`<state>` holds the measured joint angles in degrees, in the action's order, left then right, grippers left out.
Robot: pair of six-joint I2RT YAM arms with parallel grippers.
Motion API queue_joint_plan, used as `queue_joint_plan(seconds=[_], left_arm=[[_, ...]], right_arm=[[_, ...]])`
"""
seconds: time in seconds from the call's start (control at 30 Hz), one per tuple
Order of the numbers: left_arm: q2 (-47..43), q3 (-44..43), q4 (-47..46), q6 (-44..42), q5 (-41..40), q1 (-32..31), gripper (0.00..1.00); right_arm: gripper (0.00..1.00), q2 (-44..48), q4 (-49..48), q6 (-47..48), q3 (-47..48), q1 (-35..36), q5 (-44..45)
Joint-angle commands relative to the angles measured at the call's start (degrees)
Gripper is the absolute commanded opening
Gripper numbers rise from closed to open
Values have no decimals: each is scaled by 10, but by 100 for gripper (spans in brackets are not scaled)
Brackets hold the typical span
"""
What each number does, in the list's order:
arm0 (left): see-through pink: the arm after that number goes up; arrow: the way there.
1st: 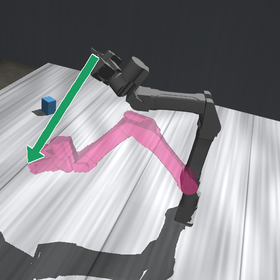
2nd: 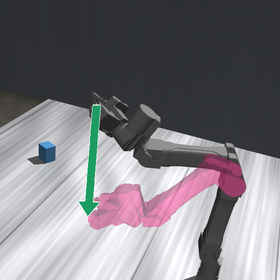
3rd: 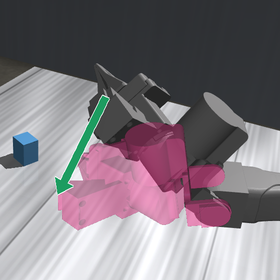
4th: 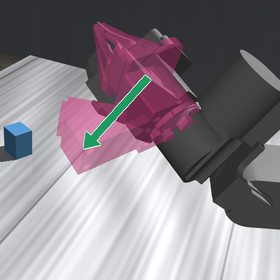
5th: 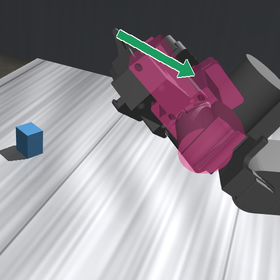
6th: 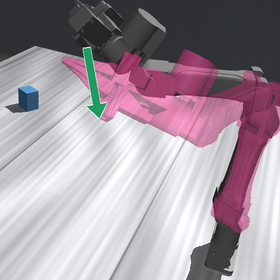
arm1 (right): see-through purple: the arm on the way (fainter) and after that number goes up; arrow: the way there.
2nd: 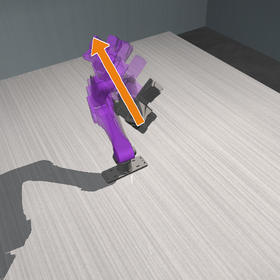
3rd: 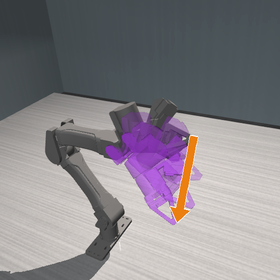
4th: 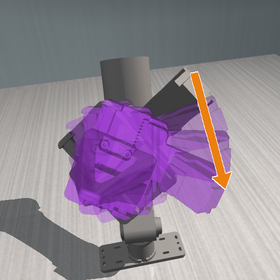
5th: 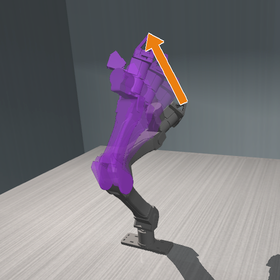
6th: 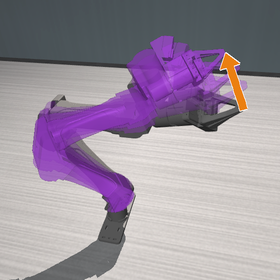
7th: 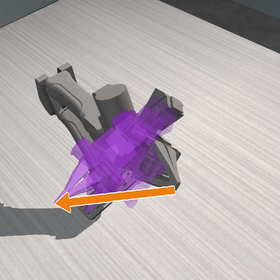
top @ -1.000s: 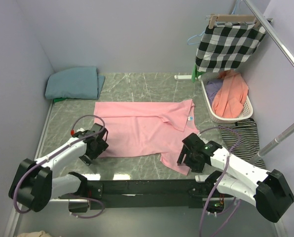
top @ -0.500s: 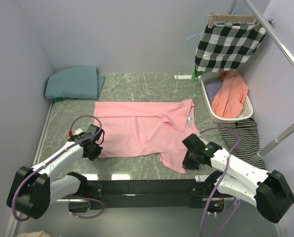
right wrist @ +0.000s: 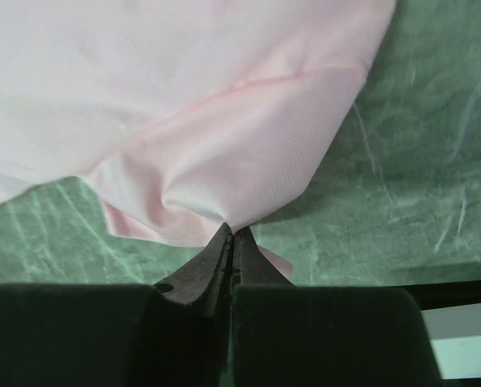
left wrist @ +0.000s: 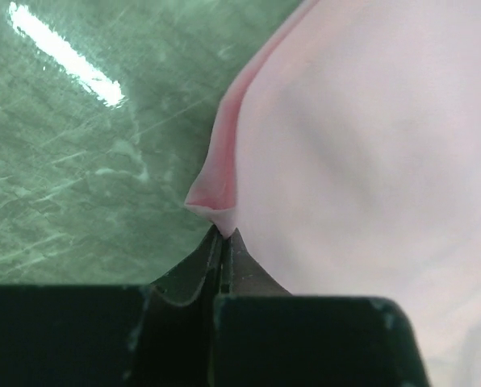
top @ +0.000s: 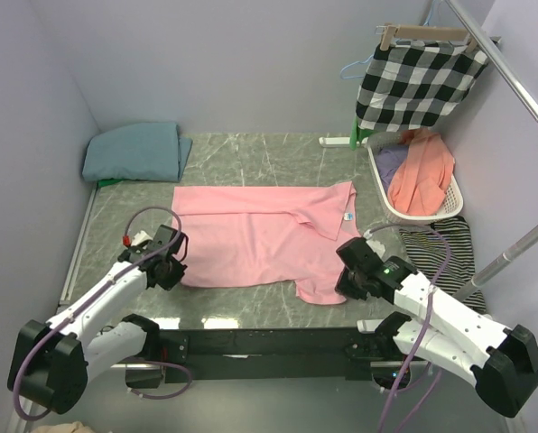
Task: Fold and stack the t-shirts
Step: Grap the side of the flattened tshirt closest away from the robot with both arms, then fold the other side of the tshirt into a rectangle
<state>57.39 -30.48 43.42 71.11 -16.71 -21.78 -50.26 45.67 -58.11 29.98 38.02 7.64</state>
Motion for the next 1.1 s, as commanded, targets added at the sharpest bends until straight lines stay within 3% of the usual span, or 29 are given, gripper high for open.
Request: queue_joint_plan(seconds=[0.0, 0.37, 0.53, 1.07], left_arm=[[-16, -61, 30, -11, -28, 1, 1], [33, -116, 50, -26, -68, 2, 1], [60, -128, 33, -38, -73, 9, 1], [225, -230, -34, -103, -107, 45, 4]], right_arm=[[0, -11, 8, 32, 55, 1, 65], [0, -82, -16, 126, 148, -67, 105], [0, -107, -44, 182, 173, -139, 84], [0, -265, -117, 270, 261, -215, 47]])
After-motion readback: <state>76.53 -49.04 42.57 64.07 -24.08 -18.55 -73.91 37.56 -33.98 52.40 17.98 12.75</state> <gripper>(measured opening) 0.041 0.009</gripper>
